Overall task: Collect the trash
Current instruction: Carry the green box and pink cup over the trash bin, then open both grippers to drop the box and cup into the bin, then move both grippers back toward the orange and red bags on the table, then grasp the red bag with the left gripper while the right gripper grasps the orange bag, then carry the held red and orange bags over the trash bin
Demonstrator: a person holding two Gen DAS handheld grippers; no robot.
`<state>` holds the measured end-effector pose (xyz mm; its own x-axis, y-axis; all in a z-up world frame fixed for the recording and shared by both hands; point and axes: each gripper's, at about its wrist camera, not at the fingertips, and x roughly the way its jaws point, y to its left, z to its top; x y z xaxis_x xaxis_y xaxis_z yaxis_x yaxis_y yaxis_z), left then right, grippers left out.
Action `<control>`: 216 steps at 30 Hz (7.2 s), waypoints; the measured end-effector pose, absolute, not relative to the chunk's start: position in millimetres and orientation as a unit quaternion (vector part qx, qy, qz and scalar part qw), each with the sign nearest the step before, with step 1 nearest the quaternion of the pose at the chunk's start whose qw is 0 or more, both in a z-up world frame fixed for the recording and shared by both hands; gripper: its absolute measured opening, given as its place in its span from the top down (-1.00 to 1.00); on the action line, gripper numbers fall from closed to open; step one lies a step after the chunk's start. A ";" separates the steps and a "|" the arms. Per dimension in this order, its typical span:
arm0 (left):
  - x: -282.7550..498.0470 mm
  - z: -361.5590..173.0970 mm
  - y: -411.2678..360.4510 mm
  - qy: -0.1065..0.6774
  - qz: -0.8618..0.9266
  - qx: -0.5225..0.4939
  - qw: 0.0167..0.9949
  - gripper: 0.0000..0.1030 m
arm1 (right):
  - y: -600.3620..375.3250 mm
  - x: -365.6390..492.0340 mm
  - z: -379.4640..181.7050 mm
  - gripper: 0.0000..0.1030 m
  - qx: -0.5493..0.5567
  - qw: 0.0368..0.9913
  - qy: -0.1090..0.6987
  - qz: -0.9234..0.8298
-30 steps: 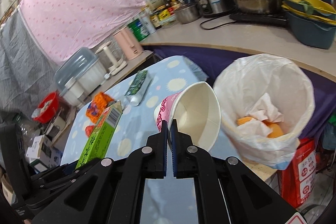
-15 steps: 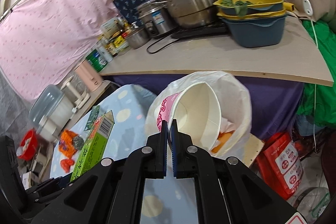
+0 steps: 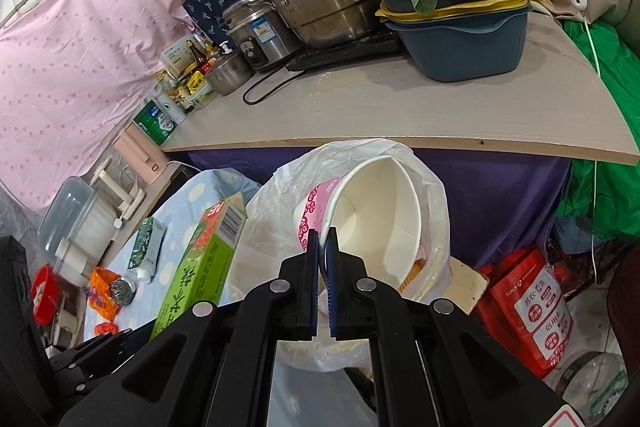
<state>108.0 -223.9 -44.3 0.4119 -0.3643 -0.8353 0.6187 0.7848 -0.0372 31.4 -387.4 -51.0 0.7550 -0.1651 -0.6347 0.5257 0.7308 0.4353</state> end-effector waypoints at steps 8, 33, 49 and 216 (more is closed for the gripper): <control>122.8 -55.8 -244.9 0.461 -0.289 0.151 0.826 0.26 | -398.7 49.5 -60.5 0.87 0.316 0.878 0.300 -0.198; 128.9 -45.5 -232.3 0.451 -0.270 0.131 0.840 -0.23 | -389.1 46.7 -42.8 0.43 0.311 0.886 0.278 -0.201; 133.2 -27.4 -194.0 0.438 -0.250 0.103 0.857 -0.37 | -357.3 54.7 -25.4 0.38 0.294 0.897 0.275 -0.182; 102.3 -1.7 -184.8 0.442 -0.276 0.091 0.849 0.44 | -378.8 -7.4 -22.1 0.85 0.324 0.898 0.249 -0.161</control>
<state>102.3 -184.8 -1.7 0.4580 -0.3877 -0.7999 0.5480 0.8317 -0.0894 -7.4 -378.8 -22.1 0.8238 -0.1283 -0.5521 0.4515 0.7373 0.5024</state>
